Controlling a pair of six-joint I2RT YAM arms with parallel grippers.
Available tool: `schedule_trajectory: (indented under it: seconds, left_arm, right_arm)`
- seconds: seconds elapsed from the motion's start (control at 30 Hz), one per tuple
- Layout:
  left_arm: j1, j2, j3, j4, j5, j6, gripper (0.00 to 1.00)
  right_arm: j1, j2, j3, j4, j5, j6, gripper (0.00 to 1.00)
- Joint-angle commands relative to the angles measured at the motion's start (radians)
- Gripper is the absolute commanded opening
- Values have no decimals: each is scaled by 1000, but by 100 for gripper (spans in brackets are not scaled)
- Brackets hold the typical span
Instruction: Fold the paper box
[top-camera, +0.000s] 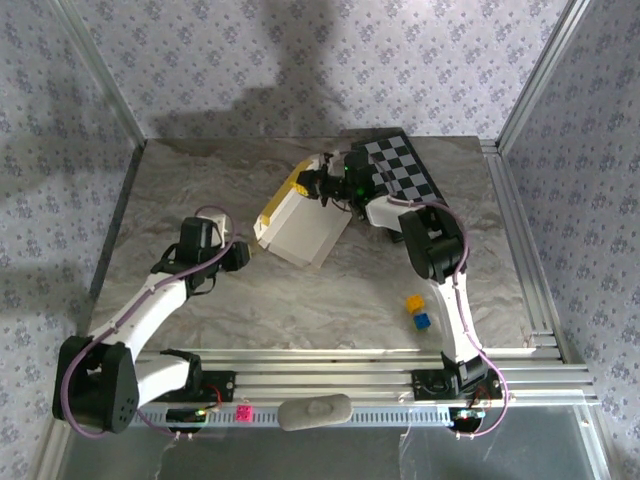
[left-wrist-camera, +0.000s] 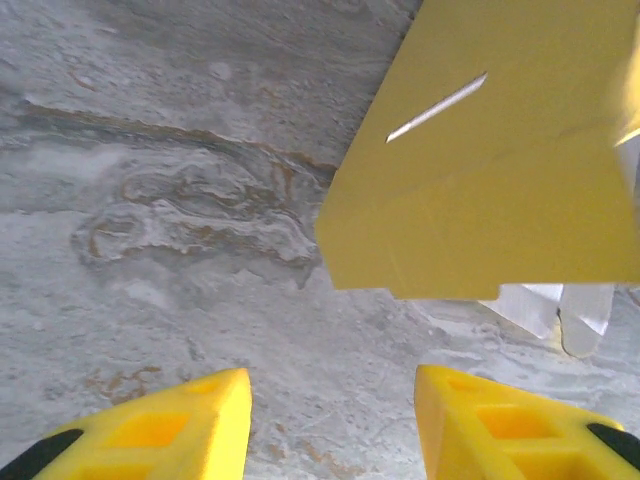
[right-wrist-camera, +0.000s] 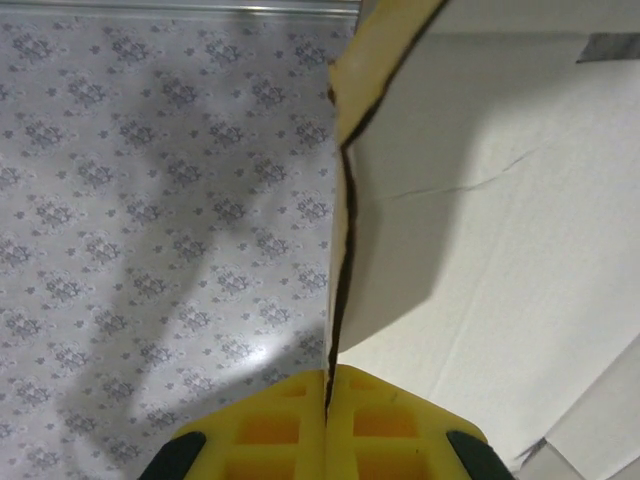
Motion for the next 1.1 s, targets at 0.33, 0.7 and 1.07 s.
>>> schedule_trajectory:
  seconds: [0.33, 0.7, 1.07]
  left_arm:
    - [46, 52, 1, 143, 69, 249, 49]
    - [40, 204, 123, 167, 238, 408, 53]
    - [-13, 283, 187, 139, 258, 421, 51]
  right_arm:
    - [-5, 86, 85, 3, -56, 15, 0]
    - [-4, 98, 145, -63, -58, 5, 0]
    - [0, 110, 168, -69, -51, 11, 0]
